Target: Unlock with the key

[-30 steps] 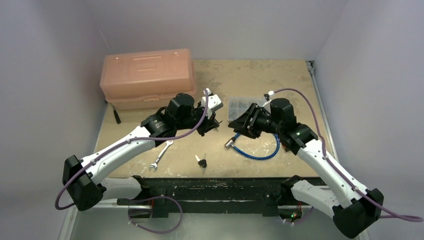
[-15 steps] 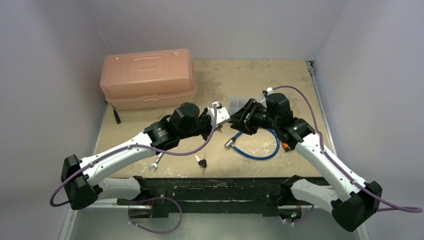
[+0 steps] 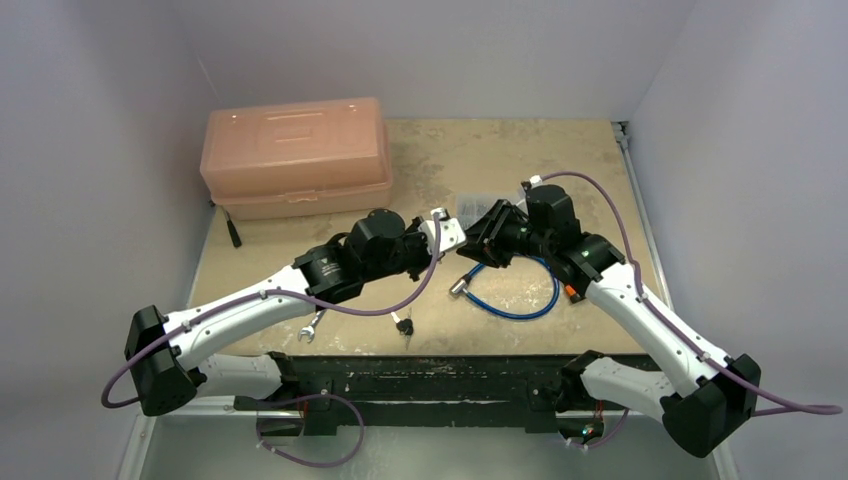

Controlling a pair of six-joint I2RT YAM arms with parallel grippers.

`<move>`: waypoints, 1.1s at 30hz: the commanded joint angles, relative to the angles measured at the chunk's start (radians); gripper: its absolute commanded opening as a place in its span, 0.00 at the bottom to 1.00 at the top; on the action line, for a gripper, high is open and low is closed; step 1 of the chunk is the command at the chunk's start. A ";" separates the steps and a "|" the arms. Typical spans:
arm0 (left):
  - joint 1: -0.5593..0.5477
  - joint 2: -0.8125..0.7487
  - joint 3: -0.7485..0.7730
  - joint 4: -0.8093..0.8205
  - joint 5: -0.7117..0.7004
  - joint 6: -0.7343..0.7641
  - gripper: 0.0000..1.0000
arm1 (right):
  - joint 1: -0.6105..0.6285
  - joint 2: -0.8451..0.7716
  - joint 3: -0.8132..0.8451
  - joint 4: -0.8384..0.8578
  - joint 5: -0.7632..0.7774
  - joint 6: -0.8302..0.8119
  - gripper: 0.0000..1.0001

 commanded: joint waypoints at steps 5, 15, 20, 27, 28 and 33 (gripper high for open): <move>-0.015 0.007 0.017 0.071 -0.024 0.027 0.00 | 0.019 0.006 0.027 0.014 0.023 0.012 0.33; -0.033 0.011 0.010 0.069 -0.024 0.034 0.00 | 0.030 0.028 0.029 0.018 0.040 0.003 0.21; -0.038 0.003 0.000 0.076 -0.024 0.037 0.00 | 0.031 0.033 0.026 0.020 0.042 -0.003 0.04; -0.040 0.007 0.005 0.065 -0.048 0.033 0.03 | 0.032 0.020 0.027 0.039 0.038 -0.031 0.00; -0.040 0.007 0.008 0.057 -0.037 0.034 0.09 | 0.033 0.016 0.029 0.040 0.042 -0.038 0.00; -0.040 -0.011 0.006 0.045 0.001 0.031 0.31 | 0.033 -0.024 0.013 0.076 0.057 -0.063 0.00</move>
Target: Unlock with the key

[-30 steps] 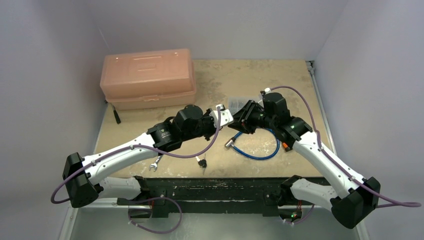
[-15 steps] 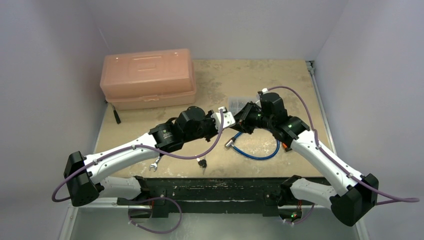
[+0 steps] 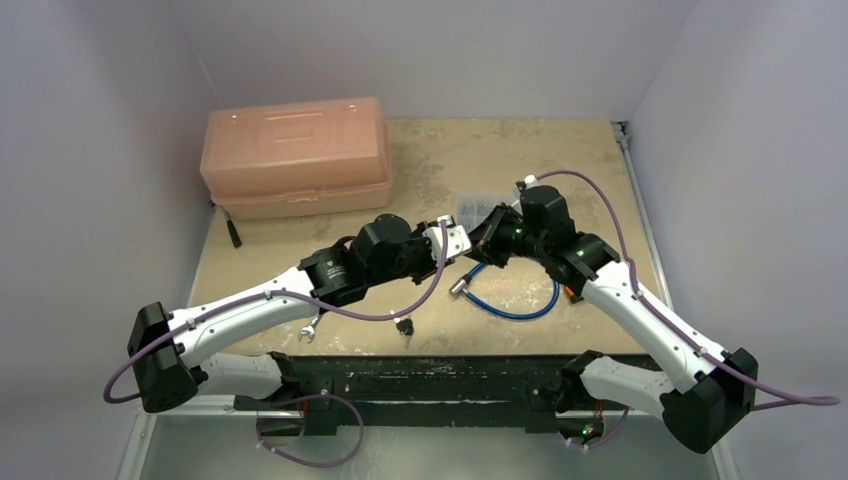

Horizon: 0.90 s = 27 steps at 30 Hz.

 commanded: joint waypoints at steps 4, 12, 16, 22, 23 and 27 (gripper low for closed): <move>-0.008 -0.046 0.020 0.025 0.040 -0.015 0.50 | 0.004 -0.077 -0.025 0.123 0.013 -0.036 0.00; -0.007 -0.173 0.029 -0.019 0.109 -0.085 0.77 | 0.003 -0.139 -0.080 0.231 -0.006 -0.081 0.00; 0.009 -0.240 0.029 -0.032 0.175 -0.176 0.80 | 0.004 -0.219 -0.155 0.344 -0.024 -0.102 0.00; 0.148 -0.277 0.018 0.022 0.373 -0.406 0.81 | 0.003 -0.338 -0.262 0.492 -0.057 -0.117 0.00; 0.180 -0.271 0.018 0.038 0.409 -0.452 0.80 | 0.004 -0.353 -0.284 0.525 -0.066 -0.119 0.00; 0.220 -0.236 0.009 0.140 0.487 -0.625 0.72 | 0.005 -0.407 -0.325 0.600 -0.087 -0.131 0.00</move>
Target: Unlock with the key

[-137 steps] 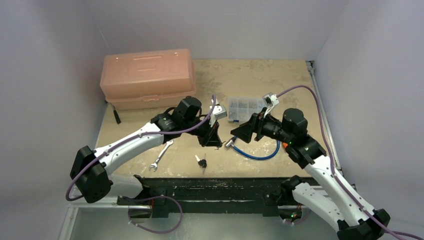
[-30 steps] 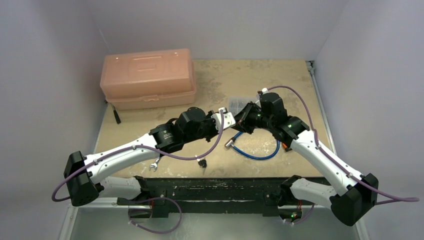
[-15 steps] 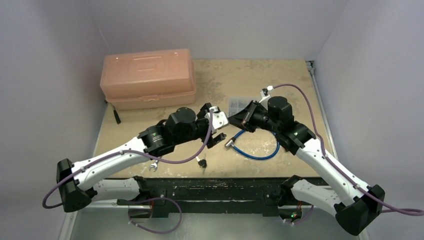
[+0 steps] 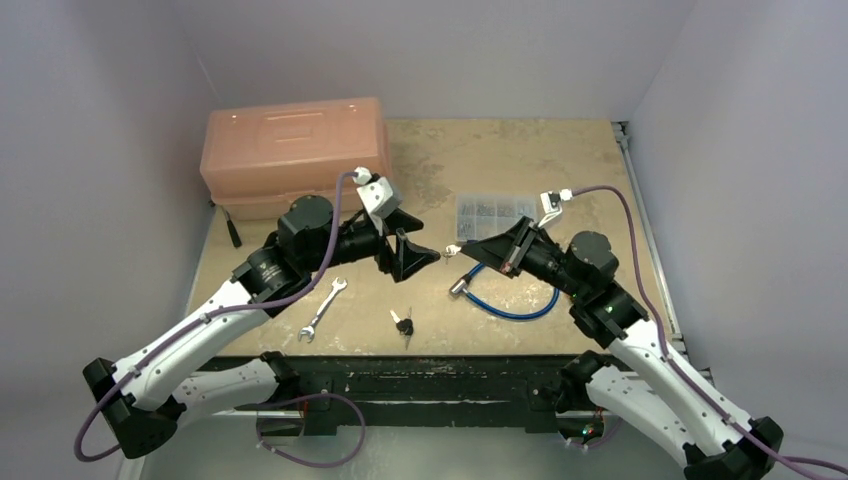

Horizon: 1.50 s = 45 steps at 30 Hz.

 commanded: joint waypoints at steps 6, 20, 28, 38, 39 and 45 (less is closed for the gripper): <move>0.032 0.048 -0.017 0.313 0.191 -0.392 0.59 | 0.004 -0.097 -0.055 0.215 -0.069 -0.067 0.00; 0.032 0.067 -0.075 0.373 0.209 -0.475 0.45 | 0.003 -0.128 -0.050 0.215 -0.081 -0.078 0.00; 0.032 0.112 -0.088 0.392 0.222 -0.501 0.43 | 0.004 -0.126 -0.042 0.200 -0.078 -0.079 0.00; 0.032 0.144 -0.111 0.444 0.255 -0.522 0.34 | 0.004 -0.123 -0.032 0.170 -0.063 -0.087 0.00; 0.032 0.147 -0.112 0.444 0.256 -0.523 0.33 | 0.004 -0.122 -0.031 0.170 -0.063 -0.088 0.00; 0.032 0.157 -0.113 0.444 0.264 -0.523 0.10 | 0.004 -0.118 -0.033 0.164 -0.061 -0.089 0.00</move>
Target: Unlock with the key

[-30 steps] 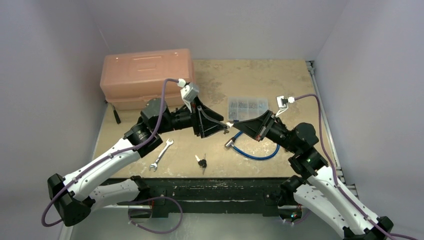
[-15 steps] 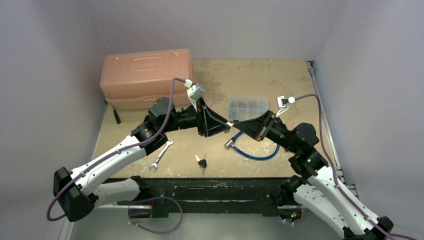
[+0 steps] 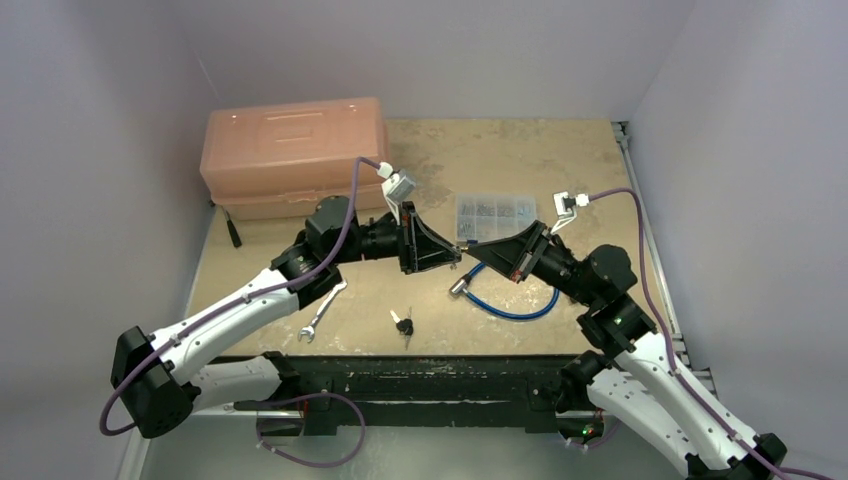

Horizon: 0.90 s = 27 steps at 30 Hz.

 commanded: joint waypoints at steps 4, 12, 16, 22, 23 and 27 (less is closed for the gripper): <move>0.005 -0.003 -0.017 0.054 0.005 -0.003 0.00 | 0.004 -0.004 0.017 0.008 0.004 -0.022 0.00; 0.006 -0.016 -0.043 0.047 0.015 0.003 0.00 | 0.004 0.020 0.029 -0.017 0.014 -0.040 0.00; 0.005 -0.043 -0.070 0.017 -0.046 0.007 0.00 | 0.004 0.047 0.096 -0.129 0.051 -0.115 0.32; 0.006 -0.092 -0.131 -0.024 -0.133 0.011 0.00 | 0.003 0.066 0.182 -0.337 0.219 -0.151 0.81; 0.005 -0.101 -0.141 -0.033 -0.150 0.012 0.00 | 0.003 0.080 0.196 -0.383 0.261 -0.154 0.84; 0.006 -0.125 -0.181 -0.096 -0.233 0.025 0.00 | 0.004 0.168 0.256 -0.614 0.491 -0.122 0.85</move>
